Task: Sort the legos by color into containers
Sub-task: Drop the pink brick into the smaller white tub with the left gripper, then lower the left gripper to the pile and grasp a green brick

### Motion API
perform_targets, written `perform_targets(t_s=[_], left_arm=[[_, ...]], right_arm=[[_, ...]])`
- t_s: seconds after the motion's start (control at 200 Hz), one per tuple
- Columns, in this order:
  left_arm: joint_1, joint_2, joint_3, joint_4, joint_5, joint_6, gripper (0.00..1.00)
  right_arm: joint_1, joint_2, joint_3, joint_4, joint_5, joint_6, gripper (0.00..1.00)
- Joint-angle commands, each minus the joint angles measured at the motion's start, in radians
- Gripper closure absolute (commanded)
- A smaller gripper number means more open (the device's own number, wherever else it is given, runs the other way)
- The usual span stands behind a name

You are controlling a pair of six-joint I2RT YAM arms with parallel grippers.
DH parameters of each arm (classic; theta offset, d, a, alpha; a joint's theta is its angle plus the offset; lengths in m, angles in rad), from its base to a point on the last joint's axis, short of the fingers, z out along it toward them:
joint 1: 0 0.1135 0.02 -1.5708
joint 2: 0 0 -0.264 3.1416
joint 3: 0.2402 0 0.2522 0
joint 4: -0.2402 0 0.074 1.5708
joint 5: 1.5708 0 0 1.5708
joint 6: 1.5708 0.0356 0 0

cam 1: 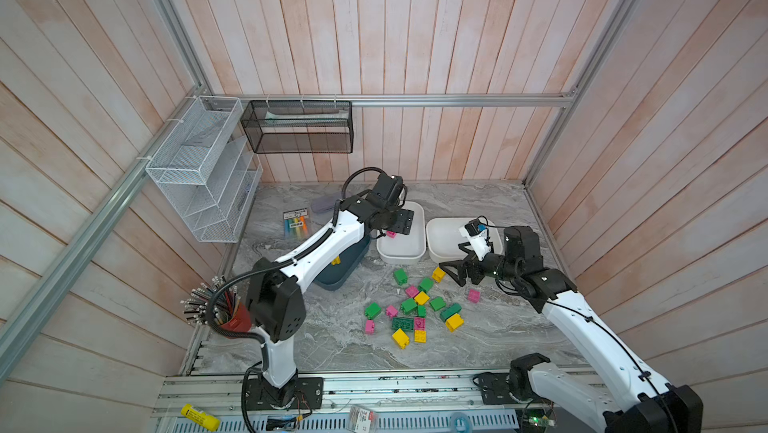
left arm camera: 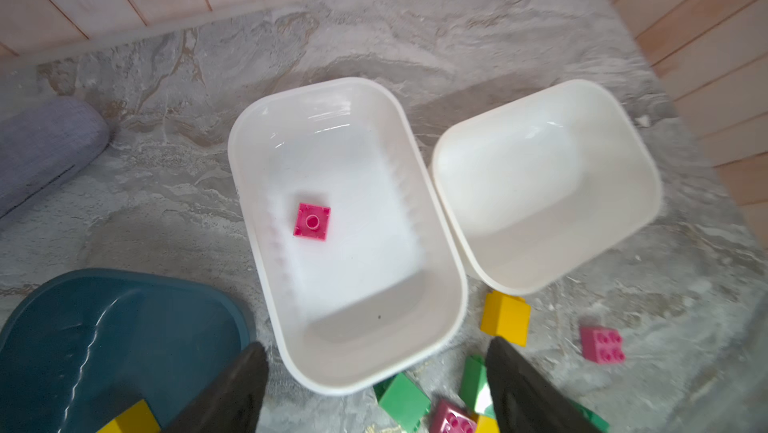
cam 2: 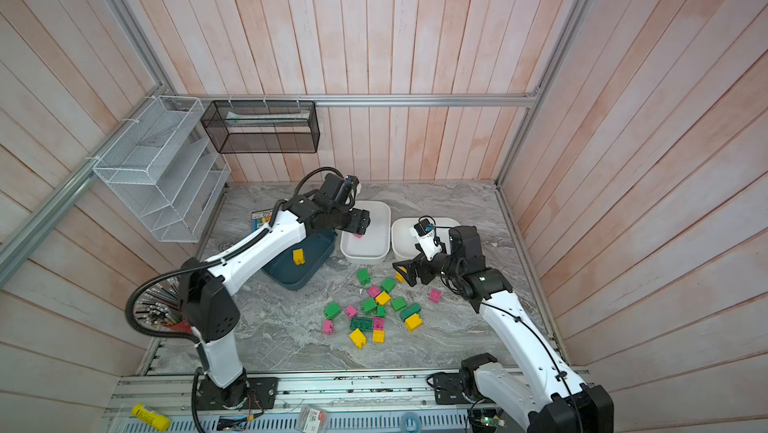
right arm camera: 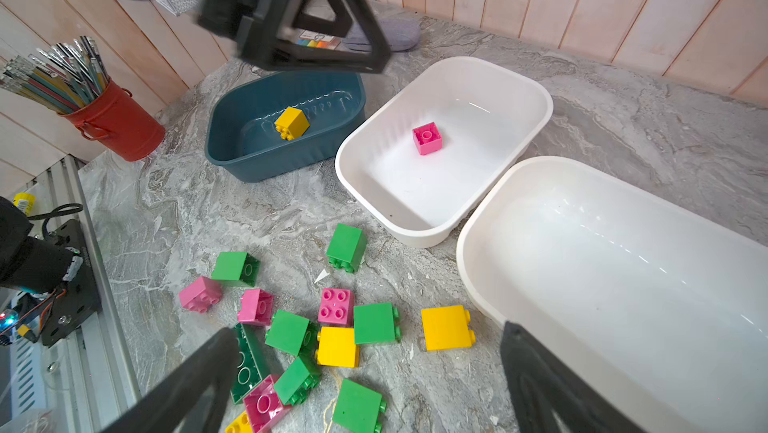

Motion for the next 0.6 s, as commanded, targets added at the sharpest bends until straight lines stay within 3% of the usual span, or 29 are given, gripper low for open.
perform_targets(t_s=[0.0, 0.335, 0.595], left_arm=[[-0.034, -0.092, -0.183, -0.079, 0.076, 0.024, 0.16], [-0.068, -0.336, -0.635, -0.052, 0.268, 0.092, 0.24], [-0.08, -0.281, -0.718, 0.023, 0.209, 0.141, 0.29]], right_arm=[[-0.007, -0.013, 0.019, -0.027, -0.027, -0.02, 0.02], [-0.011, -0.015, 0.003, -0.044, -0.04, -0.036, 0.02], [-0.015, -0.021, -0.027, -0.059, -0.054, -0.052, 0.02]])
